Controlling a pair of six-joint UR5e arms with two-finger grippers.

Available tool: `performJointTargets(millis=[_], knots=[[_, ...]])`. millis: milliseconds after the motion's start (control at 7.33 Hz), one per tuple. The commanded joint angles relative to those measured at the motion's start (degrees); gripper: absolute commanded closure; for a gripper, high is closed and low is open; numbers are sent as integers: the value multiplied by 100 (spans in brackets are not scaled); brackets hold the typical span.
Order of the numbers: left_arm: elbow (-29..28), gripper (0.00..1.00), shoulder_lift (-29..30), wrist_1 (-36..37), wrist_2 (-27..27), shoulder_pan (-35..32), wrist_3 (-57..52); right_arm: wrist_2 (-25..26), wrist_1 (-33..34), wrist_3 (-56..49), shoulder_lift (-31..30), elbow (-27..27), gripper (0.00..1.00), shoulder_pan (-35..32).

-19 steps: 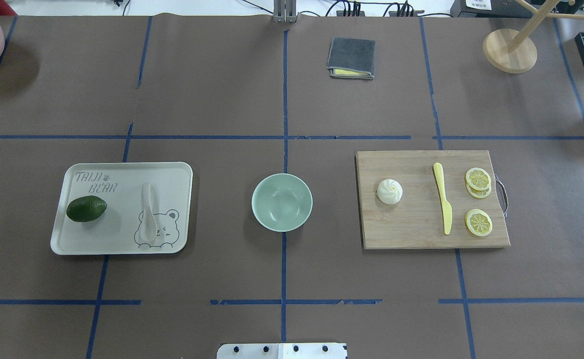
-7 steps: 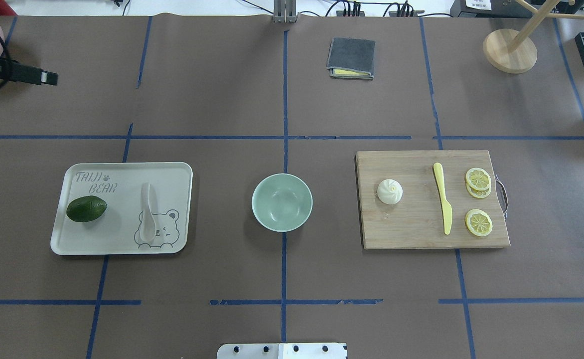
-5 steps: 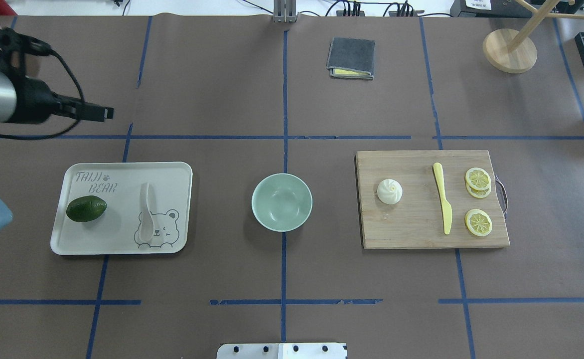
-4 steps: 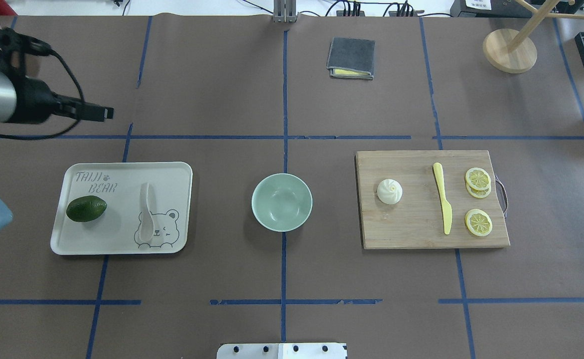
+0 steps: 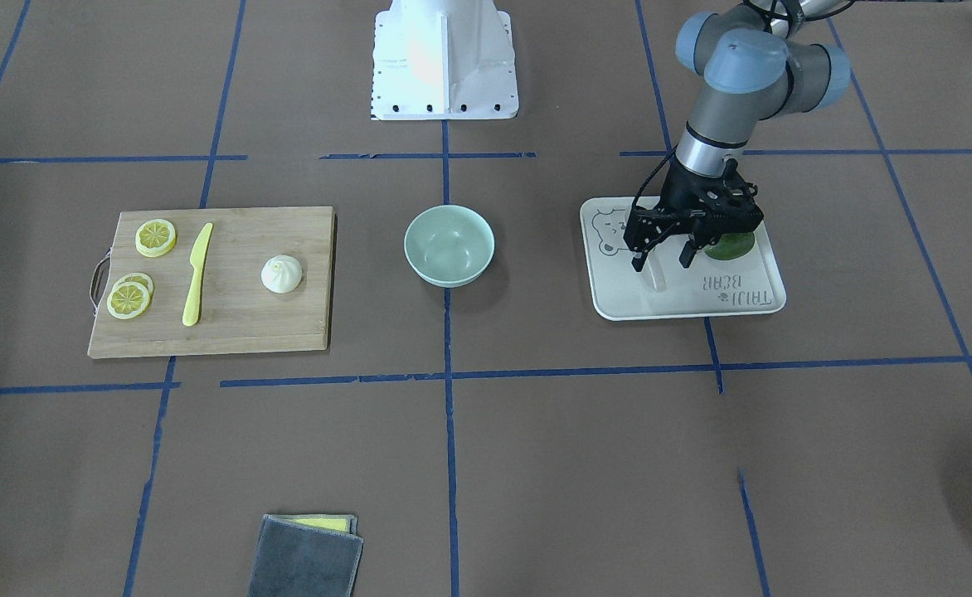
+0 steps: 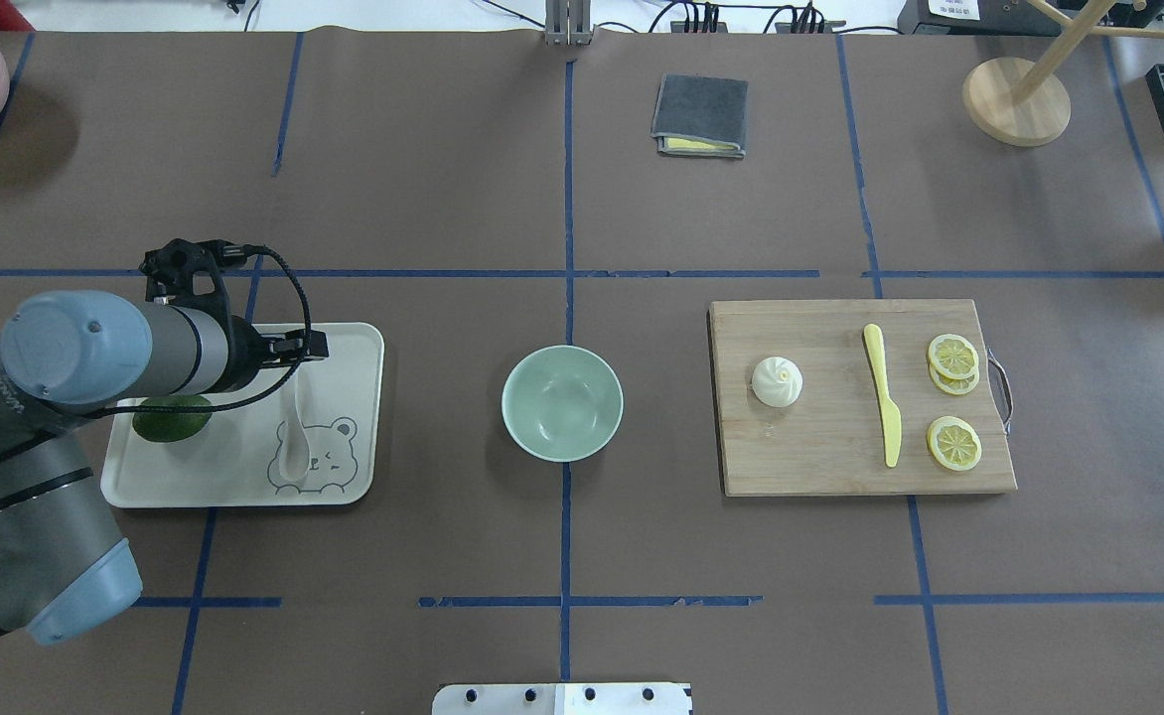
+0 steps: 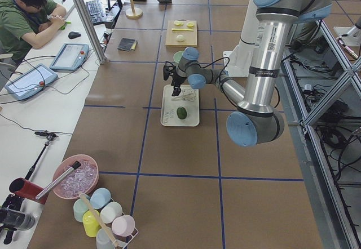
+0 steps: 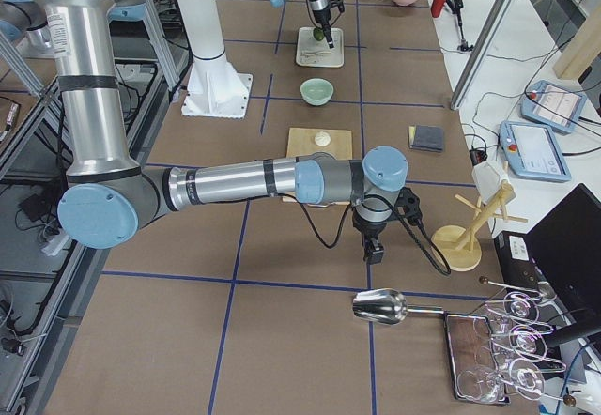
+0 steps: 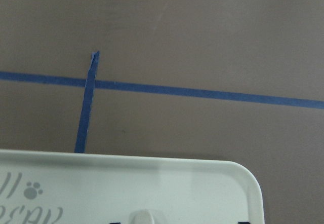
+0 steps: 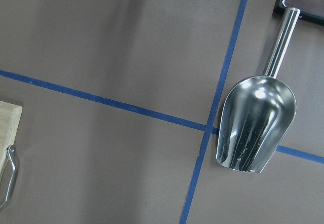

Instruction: Put spoon and bun in bowl

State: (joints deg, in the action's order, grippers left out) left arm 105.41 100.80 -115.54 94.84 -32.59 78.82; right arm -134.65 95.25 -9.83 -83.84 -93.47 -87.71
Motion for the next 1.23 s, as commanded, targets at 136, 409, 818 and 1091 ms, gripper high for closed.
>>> performJointTargets(millis=[136,409,818,1091], knots=[[-231,27,1,13,-212,209,213,0,-33,-2,-10,4,0,-1],[-240,30,1,13,-221,341,204,0,-33,-2,-10,4,0,-1],[-258,79,-8,13,-230,333,196,0,-33,7,-10,4,0,-1],[-240,100,-8,13,-229,315,187,0,-33,7,8,13,0,8]])
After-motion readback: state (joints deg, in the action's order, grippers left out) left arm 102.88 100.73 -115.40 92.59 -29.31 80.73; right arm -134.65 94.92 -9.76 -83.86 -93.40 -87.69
